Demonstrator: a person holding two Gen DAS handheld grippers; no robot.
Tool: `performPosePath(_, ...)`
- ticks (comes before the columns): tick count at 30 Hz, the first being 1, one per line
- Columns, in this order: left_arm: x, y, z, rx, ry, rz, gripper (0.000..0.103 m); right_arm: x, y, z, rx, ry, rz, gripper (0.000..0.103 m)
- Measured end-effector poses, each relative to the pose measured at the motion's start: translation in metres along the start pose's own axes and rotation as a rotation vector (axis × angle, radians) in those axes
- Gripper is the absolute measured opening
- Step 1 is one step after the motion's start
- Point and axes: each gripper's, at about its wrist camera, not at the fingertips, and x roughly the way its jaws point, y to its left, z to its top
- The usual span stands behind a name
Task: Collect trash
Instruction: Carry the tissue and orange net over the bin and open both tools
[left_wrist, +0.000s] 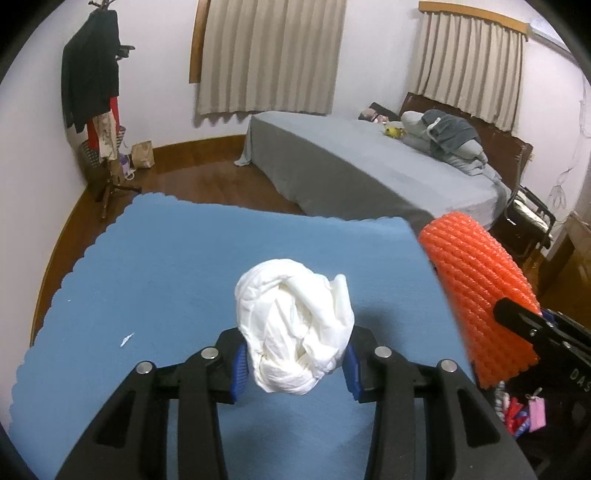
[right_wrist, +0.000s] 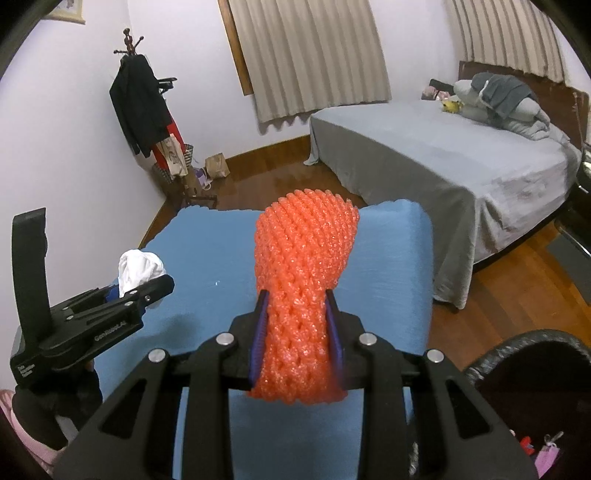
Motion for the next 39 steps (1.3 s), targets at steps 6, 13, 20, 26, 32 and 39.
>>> performPosePath(6,-0.026,-0.021,-0.002,0.027,-0.032,-0.024,0.041,-0.029,-0.008,-0.005,0.004,-0.016,-0.010,0.028)
performPosePath(13,-0.051,-0.052,-0.009,0.059,-0.035,-0.074,0.041,-0.067,-0.020,-0.016,0.020,-0.042,-0.030,0.028)
performPosePath(20,-0.074,-0.080,-0.019,0.078,-0.041,-0.115,0.041,-0.100,-0.032,-0.028,0.026,-0.068,-0.058,0.028)
performPosePath(26,-0.089,-0.103,-0.026,0.100,-0.047,-0.148,0.041,-0.121,-0.041,-0.037,0.038,-0.085,-0.084,0.028)
performPosePath(32,-0.100,-0.120,-0.030,0.122,-0.059,-0.169,0.041,-0.141,-0.044,-0.044,0.051,-0.104,-0.109,0.028)
performPosePath(39,-0.113,-0.141,-0.033,0.153,-0.076,-0.195,0.041,-0.161,-0.053,-0.051,0.058,-0.126,-0.139,0.028)
